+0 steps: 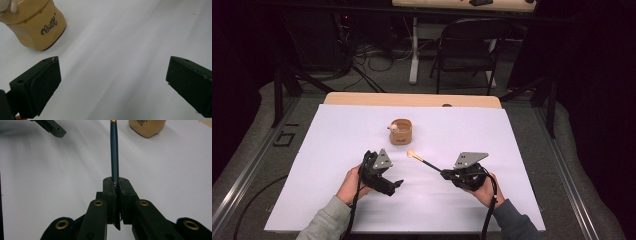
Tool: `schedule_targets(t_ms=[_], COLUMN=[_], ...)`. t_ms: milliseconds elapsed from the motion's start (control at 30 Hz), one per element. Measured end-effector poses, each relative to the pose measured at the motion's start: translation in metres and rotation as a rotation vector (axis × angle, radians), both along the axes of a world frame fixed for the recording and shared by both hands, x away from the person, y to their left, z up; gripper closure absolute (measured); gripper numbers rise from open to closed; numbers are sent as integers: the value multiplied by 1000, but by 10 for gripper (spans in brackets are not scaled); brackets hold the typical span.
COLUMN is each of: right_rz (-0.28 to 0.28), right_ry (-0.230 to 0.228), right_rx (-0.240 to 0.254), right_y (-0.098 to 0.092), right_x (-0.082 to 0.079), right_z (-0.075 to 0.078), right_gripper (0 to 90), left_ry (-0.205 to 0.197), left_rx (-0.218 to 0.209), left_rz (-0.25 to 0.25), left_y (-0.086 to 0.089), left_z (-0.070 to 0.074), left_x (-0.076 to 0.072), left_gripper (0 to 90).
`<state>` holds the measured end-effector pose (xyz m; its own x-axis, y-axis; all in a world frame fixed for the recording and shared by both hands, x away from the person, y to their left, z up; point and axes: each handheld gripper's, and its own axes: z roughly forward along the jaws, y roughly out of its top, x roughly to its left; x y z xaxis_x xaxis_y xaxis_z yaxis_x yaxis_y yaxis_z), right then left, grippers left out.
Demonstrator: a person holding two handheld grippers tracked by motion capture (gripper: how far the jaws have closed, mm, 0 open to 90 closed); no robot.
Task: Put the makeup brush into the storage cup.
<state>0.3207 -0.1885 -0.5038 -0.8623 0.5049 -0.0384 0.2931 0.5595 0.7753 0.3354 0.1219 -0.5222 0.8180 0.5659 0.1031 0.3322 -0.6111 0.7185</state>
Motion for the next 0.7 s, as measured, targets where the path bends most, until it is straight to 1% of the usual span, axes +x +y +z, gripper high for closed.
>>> schedule_targets(t_ms=[33, 67, 133, 167, 233, 267, 400, 433, 467, 500, 533, 600, 700], right_rz=[0, -1, -4, -7, -13, -19, -37, -41, -46, -47, -50, -53, -55], right_ry=[1, 1, -7, -8, -18, -22, -20, -21, -19, -12, -19, -20, -20], right_rx=[5, 11, 23, 32, 44, 45, 84, 92, 98, 89, 110, 123, 130], right_y=[0, 1, 1, 1, 2, 2, 0, 0, -1, -2, -1, 0, 2], right_x=[0, -1, -1, -1, -1, -1, -1, -1, -1, -1, -1, -1, -2], right_z=[0, 0, 0, 0, -1, -1, -1, -2, -2, -1, -2, -3, -4], right_gripper=[853, 853, 853, 853, 853, 853, 853, 853, 853, 853, 853, 853, 853], left_ry=[0, 8, -4, 0, -7, -2, -5, -14, -19, -19, -25, -23, -13], left_rx=[-7, -11, -19, -26, -34, -43, -48, -49, -59, -71, -74, -95, -116], left_rz=[6, 2, 13, 15, 23, 25, 35, 38, 43, 49, 54, 58, 64], left_y=[0, 0, 1, 1, 2, 2, 2, 3, 3, 4, 4, 5, 6], left_z=[-1, -1, -1, -1, -1, -2, -4, -3, -3, -3, -3, -3, -3], left_x=[0, 1, 1, 1, 2, 2, 2, 2, 2, 2, 2, 2, 3], left_gripper=[0, 0, 0, 0, 0, 0, 0, 0, 0, 0, 0, 0, 0])
